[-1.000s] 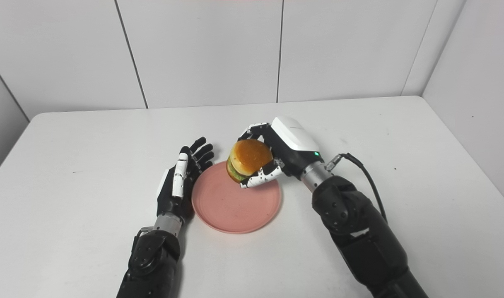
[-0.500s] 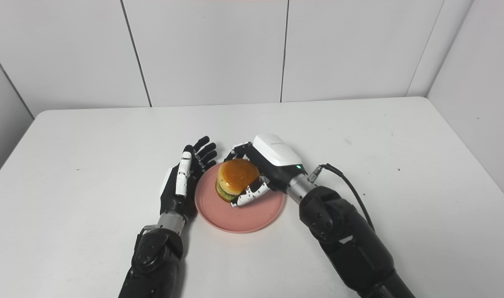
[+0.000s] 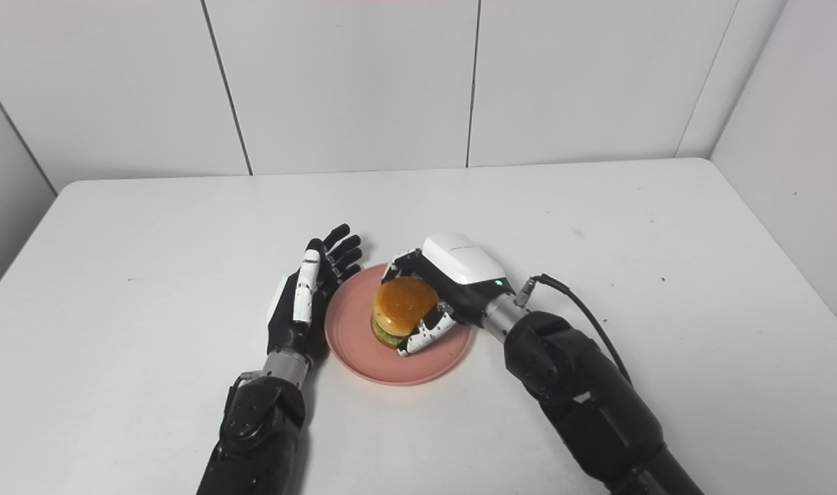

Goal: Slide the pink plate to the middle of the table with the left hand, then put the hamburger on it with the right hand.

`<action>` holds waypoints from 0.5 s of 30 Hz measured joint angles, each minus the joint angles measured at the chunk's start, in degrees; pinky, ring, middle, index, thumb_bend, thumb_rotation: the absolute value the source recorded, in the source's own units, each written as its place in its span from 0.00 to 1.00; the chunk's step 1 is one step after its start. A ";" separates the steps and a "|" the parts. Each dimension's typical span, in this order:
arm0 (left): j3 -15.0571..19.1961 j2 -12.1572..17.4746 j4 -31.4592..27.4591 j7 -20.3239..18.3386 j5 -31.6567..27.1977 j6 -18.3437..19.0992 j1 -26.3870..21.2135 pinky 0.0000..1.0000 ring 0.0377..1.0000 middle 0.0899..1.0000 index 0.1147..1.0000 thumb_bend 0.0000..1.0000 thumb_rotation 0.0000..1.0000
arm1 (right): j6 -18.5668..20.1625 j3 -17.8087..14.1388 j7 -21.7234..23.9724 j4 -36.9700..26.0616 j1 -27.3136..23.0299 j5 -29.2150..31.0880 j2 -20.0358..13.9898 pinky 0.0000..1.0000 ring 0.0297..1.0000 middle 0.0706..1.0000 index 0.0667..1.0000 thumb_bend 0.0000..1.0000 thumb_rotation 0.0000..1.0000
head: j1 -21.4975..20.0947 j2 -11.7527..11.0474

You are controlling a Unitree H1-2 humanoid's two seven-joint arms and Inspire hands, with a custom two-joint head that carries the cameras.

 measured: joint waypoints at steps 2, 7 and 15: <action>0.01 0.00 0.00 -0.02 -0.02 -0.01 0.00 0.89 0.88 0.84 0.80 0.41 1.00 | 0.00 0.11 0.34 0.00 -0.04 -0.48 0.01 0.21 0.24 0.43 0.45 0.52 0.00 | 0.00 0.00; 0.00 0.00 0.00 -0.11 -0.02 -0.02 0.00 0.90 0.89 0.85 0.81 0.41 1.00 | 0.00 0.41 0.52 0.23 -0.37 -1.83 0.02 0.23 0.27 0.43 0.45 0.52 0.00 | -0.18 0.09; 0.02 0.00 -0.48 -0.11 -0.28 0.55 0.06 0.90 0.89 0.85 0.81 0.41 1.00 | -0.44 0.53 0.43 0.32 -0.72 -2.82 0.02 0.56 0.64 0.63 0.46 0.51 0.11 | -0.44 0.26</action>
